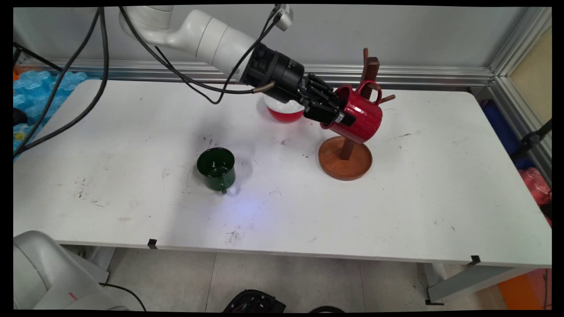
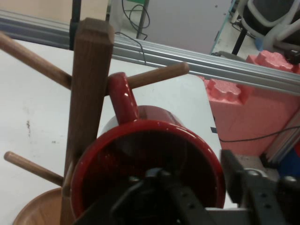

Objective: Pick up the red mug from the rack, then place the picked object on the table

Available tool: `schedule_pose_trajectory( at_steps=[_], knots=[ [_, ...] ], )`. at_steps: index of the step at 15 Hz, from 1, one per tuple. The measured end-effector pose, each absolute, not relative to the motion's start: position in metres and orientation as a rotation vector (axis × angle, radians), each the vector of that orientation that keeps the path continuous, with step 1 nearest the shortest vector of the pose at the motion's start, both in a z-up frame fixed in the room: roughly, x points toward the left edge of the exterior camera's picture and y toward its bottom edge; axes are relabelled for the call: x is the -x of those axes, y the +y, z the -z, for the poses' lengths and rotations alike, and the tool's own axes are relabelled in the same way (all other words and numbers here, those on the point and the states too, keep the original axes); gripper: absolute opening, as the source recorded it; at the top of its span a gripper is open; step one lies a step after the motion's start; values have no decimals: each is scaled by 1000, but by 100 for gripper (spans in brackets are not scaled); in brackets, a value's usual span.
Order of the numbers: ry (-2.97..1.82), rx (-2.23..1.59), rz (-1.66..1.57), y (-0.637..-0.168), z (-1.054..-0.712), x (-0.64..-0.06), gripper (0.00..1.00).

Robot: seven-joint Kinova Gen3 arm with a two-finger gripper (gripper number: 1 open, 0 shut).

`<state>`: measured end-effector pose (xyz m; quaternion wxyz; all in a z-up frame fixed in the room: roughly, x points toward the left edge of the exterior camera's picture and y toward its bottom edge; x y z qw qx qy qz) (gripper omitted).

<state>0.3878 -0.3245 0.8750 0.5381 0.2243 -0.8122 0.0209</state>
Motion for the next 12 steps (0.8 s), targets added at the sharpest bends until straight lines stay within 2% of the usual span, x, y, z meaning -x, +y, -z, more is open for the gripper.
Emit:
schedule_pose_trajectory(
  at_steps=[12],
  knots=[
    [-1936,-550,-45,-326,-878,-387,0]
  ],
)
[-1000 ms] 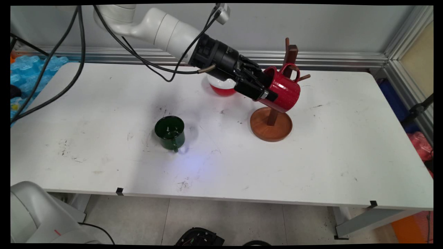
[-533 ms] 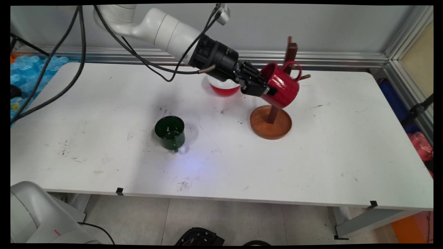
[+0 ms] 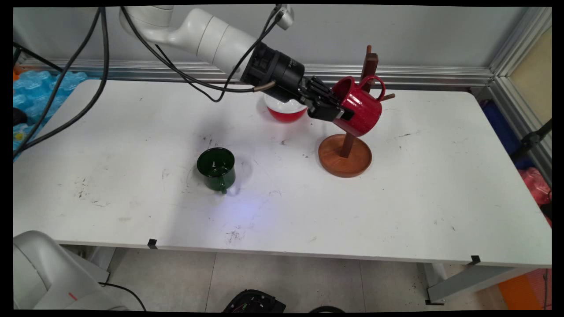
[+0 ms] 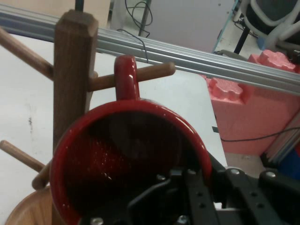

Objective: Place the picked object on the table

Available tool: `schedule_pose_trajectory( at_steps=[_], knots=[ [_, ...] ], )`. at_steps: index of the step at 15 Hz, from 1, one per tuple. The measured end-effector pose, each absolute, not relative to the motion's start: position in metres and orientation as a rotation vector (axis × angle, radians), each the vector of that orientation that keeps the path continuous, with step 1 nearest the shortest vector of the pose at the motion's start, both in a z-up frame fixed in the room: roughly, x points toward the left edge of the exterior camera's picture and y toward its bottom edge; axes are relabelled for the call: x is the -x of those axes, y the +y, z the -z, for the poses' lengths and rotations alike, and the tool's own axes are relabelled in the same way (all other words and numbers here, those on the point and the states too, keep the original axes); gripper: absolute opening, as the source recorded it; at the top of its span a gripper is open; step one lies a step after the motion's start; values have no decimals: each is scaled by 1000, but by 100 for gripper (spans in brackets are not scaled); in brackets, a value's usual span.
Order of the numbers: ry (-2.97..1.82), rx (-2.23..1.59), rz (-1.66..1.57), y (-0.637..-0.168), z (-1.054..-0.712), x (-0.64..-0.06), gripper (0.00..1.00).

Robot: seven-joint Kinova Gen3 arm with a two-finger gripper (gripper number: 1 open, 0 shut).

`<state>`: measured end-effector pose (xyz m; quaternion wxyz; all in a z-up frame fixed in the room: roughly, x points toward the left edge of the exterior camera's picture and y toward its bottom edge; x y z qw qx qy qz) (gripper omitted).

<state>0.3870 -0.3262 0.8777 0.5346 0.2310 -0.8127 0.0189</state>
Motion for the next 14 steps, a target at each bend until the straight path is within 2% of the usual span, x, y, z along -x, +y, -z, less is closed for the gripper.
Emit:
schedule_pose_trajectory(
  at_steps=[14],
  knots=[
    [-1936,-537,-10,-320,-888,-386,0]
  ],
)
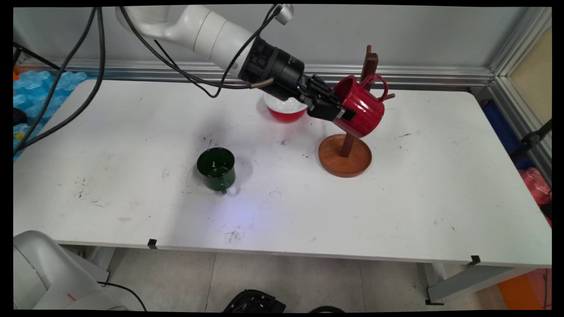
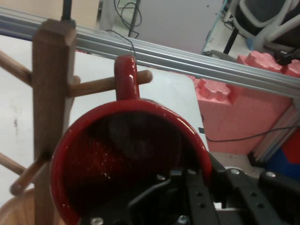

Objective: Place the picked object on the table

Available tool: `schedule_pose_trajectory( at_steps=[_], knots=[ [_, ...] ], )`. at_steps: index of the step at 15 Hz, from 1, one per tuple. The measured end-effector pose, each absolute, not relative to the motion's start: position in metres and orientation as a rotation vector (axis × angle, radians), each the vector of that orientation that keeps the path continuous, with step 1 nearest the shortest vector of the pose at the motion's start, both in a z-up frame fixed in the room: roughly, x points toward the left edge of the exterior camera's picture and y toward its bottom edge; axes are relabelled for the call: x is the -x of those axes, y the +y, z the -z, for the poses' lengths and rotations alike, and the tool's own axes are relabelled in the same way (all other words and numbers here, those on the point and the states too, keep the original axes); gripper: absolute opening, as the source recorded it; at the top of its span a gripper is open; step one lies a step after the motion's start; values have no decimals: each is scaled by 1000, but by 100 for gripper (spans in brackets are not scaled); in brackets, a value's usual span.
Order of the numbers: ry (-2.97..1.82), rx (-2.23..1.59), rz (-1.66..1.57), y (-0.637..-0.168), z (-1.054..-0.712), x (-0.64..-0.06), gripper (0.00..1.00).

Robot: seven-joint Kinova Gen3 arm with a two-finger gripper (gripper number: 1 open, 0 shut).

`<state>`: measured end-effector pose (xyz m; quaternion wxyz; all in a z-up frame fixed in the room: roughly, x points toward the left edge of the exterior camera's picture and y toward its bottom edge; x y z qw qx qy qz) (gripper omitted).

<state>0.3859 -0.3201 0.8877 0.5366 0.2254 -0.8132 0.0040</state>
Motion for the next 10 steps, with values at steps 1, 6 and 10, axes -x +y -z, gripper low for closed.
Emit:
schedule_pose_trajectory(
  at_steps=[1,6,10],
  knots=[
    [-1936,-534,-5,-319,-889,-386,0],
    [-1937,-519,17,-312,-894,-385,0],
    [-1940,-505,31,-306,-897,-386,0]
  ],
)
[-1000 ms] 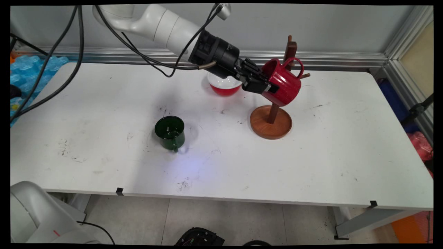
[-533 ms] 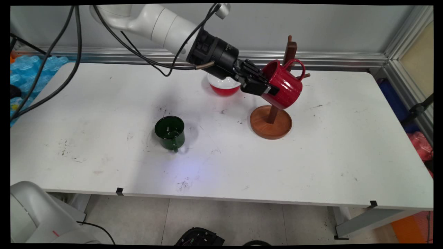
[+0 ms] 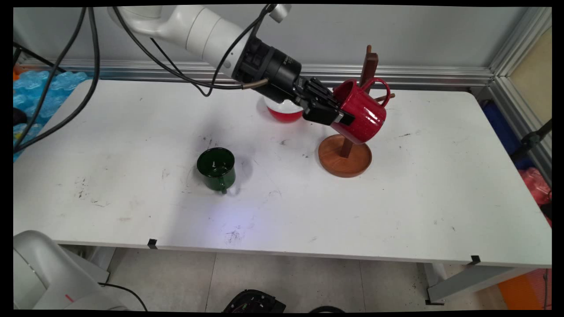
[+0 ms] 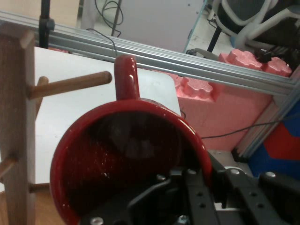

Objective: Place the picked object on the table

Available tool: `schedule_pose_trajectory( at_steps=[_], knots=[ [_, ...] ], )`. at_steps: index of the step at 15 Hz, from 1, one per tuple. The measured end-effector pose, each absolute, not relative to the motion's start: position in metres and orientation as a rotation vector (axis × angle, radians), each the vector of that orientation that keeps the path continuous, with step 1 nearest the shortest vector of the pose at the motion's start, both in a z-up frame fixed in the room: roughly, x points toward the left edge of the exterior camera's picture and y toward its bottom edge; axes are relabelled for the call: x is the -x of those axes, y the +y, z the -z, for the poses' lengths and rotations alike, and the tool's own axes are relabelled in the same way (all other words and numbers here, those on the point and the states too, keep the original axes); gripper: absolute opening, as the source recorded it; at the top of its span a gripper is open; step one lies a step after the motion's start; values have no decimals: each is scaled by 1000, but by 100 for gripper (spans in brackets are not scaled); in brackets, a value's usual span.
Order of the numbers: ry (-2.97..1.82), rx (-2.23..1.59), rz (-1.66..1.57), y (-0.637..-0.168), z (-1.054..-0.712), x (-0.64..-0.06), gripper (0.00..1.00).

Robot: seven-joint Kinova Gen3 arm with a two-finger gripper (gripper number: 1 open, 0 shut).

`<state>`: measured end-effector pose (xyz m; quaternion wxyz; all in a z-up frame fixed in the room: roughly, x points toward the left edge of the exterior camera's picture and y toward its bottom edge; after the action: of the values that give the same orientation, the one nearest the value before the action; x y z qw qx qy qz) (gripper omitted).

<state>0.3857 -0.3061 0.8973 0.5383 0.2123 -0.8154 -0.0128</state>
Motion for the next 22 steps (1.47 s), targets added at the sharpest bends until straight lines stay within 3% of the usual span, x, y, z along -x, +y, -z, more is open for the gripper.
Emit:
schedule_pose_trajectory(
  at_steps=[22],
  knots=[
    [-2048,-456,9,-306,-896,-452,0]
  ],
)
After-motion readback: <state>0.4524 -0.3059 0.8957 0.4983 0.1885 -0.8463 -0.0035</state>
